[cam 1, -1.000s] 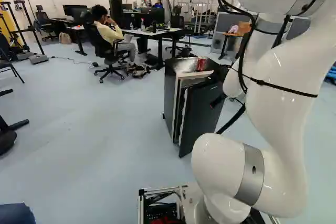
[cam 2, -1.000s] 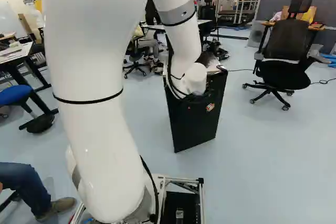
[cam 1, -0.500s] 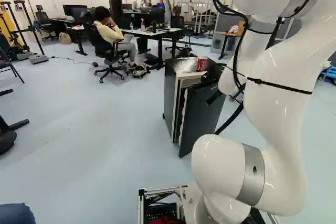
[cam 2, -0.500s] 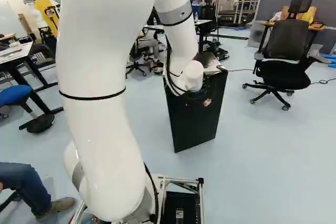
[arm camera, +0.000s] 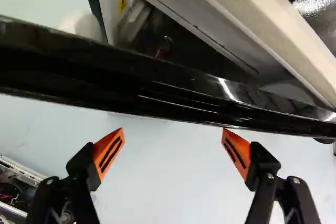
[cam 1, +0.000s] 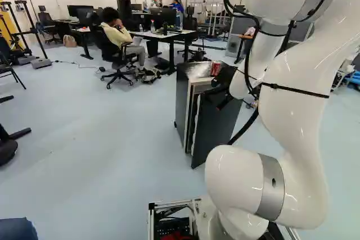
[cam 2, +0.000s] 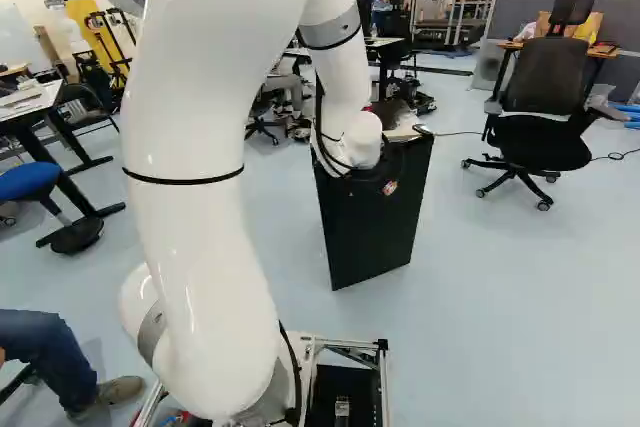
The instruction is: Grab a drink from the fridge
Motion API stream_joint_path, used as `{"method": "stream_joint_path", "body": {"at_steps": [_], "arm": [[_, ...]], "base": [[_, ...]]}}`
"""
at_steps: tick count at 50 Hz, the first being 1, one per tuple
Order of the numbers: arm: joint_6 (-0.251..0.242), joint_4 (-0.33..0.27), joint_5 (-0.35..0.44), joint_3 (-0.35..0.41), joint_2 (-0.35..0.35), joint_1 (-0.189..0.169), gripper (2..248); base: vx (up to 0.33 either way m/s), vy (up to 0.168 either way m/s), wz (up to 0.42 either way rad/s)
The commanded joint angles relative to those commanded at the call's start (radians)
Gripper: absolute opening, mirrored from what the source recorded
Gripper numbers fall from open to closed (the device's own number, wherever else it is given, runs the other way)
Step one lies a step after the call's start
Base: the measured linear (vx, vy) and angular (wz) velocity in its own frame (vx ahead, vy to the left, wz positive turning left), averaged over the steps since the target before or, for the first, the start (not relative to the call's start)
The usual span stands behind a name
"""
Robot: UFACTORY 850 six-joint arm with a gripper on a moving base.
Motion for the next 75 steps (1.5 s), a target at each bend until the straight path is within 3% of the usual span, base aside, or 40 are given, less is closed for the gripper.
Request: {"method": "stream_joint_path", "body": {"at_steps": [16, 53, 75], "arm": [[0.0, 0.0, 0.0, -0.026, -0.019, 0.023, 247], [0.0, 0.0, 0.003, -0.03, -0.022, 0.025, 247], [0.0, 0.0, 0.052, -0.051, -0.039, 0.031, 247]], "base": [[0.0, 0.0, 0.0], [0.0, 0.0, 0.0], [0.0, 0.0, 0.0]]}}
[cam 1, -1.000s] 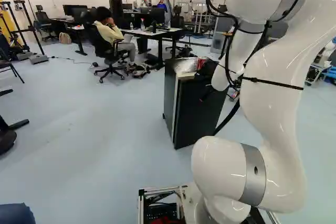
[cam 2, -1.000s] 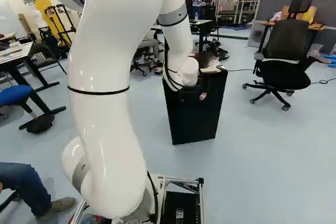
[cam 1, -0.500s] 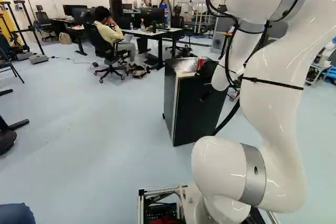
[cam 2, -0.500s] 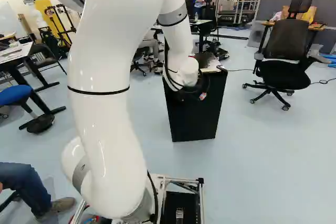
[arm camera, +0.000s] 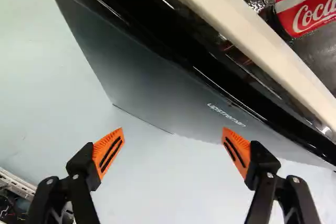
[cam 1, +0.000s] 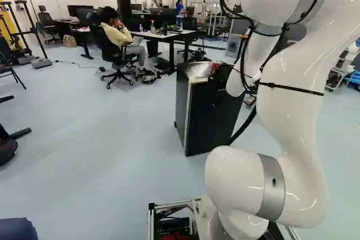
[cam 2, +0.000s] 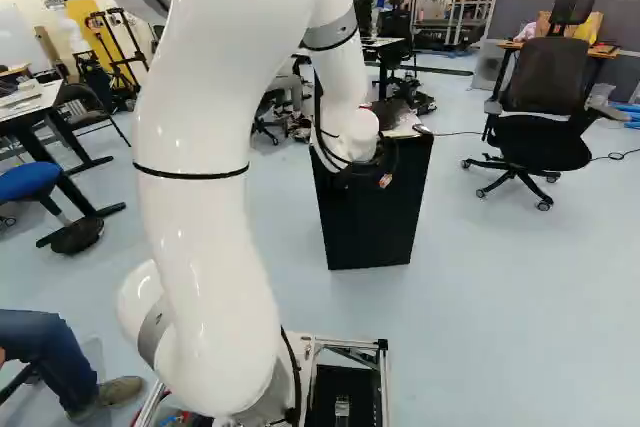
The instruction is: Grab a drink from the fridge
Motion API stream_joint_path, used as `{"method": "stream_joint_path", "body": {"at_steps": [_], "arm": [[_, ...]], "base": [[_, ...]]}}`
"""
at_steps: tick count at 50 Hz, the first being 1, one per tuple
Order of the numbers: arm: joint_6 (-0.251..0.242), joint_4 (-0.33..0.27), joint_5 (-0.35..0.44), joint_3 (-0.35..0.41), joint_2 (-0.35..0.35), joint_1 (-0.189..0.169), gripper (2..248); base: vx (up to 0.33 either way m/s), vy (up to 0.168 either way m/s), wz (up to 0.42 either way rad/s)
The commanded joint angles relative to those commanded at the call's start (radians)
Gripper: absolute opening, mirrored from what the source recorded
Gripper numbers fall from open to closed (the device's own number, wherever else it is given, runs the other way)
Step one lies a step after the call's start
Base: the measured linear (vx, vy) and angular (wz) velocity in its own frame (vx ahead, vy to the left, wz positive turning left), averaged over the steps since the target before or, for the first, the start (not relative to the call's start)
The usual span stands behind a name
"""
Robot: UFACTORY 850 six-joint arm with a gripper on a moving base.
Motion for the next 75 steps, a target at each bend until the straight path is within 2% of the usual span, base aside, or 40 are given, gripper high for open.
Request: {"method": "stream_joint_path", "body": {"at_steps": [37, 45, 75], "arm": [[0.0, 0.0, 0.096, -0.002, -0.001, 0.001, 247], [0.0, 0.0, 0.098, 0.001, 0.001, 0.0, 247], [0.0, 0.006, 0.112, 0.137, 0.105, -0.041, 247]], "base": [[0.0, 0.0, 0.0], [0.0, 0.0, 0.0], [0.0, 0.0, 0.0]]}}
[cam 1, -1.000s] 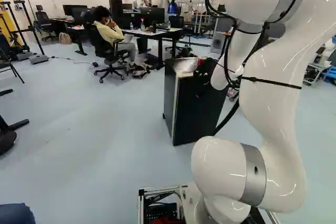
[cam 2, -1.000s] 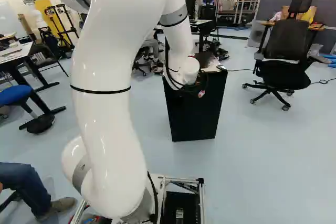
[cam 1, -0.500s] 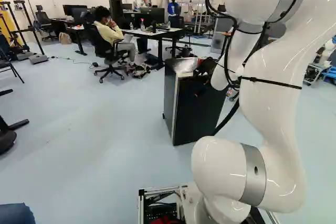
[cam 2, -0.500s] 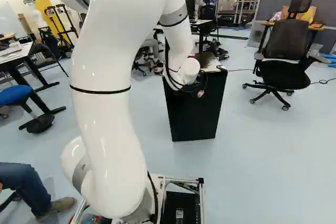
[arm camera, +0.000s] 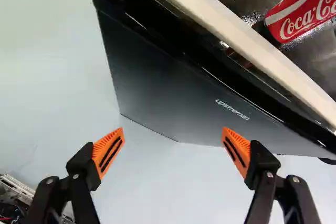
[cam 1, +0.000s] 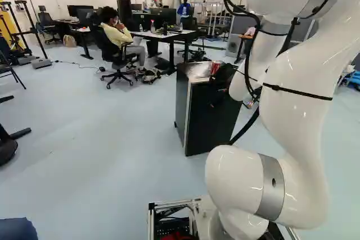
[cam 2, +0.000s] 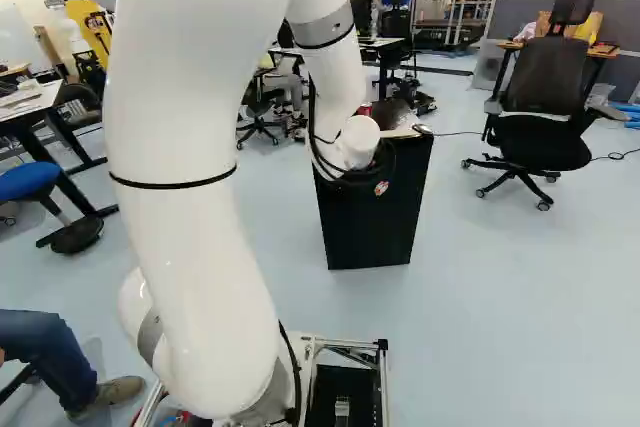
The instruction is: Grab a drink from the fridge
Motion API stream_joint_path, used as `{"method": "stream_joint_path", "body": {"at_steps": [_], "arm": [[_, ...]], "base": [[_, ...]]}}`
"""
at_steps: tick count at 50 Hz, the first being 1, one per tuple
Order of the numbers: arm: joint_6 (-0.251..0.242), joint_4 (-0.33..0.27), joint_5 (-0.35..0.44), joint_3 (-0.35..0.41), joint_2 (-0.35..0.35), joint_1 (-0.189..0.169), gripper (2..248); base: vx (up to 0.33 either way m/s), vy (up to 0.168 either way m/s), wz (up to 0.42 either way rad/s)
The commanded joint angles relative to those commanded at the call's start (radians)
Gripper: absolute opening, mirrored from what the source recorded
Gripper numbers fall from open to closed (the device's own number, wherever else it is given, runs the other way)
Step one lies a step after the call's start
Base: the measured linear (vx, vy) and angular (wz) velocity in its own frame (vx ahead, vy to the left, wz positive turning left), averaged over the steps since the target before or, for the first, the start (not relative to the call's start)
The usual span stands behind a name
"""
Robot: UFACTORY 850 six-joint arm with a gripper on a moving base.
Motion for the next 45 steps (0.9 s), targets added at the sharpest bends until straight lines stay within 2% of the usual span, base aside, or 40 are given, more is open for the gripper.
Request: {"method": "stream_joint_path", "body": {"at_steps": [12, 30, 45], "arm": [[0.0, 0.045, 0.068, 0.06, 0.048, -0.02, 247], [0.0, 0.157, 0.239, 0.146, 0.12, -0.047, 247], [0.0, 0.255, 0.391, 0.156, 0.128, -0.049, 247]], "base": [[0.0, 0.0, 0.0], [0.0, 0.0, 0.0], [0.0, 0.0, 0.0]]}}
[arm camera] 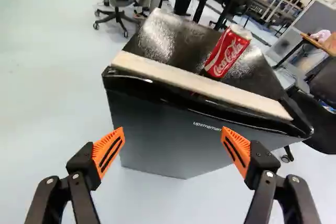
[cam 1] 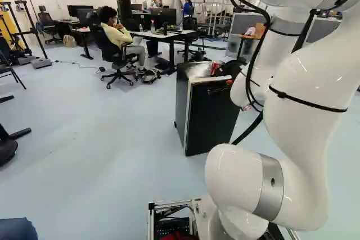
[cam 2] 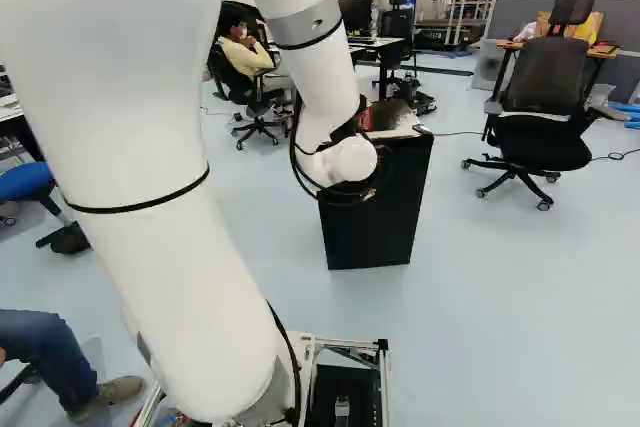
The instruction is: Grab a drink from the fridge
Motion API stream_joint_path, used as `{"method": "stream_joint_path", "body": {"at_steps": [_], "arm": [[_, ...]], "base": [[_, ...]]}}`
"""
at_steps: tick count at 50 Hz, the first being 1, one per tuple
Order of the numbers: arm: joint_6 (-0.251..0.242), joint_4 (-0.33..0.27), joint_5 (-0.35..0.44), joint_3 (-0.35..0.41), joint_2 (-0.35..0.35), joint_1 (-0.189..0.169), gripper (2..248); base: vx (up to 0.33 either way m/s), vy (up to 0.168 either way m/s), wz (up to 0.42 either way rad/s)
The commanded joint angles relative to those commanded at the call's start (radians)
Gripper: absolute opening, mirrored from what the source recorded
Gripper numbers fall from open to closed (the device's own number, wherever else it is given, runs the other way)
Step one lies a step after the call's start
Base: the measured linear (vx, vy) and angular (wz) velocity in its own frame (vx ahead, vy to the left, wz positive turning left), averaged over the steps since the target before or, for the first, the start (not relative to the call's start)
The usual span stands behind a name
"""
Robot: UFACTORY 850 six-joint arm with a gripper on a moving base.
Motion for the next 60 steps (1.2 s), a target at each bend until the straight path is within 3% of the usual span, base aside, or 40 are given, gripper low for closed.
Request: {"method": "stream_joint_path", "body": {"at_steps": [26, 60], "arm": [[0.0, 0.187, 0.234, -0.036, -0.031, 0.016, 247], [0.0, 0.541, 0.26, -0.14, -0.121, 0.101, 247]], "base": [[0.0, 0.0, 0.0], [0.0, 0.0, 0.0]]}}
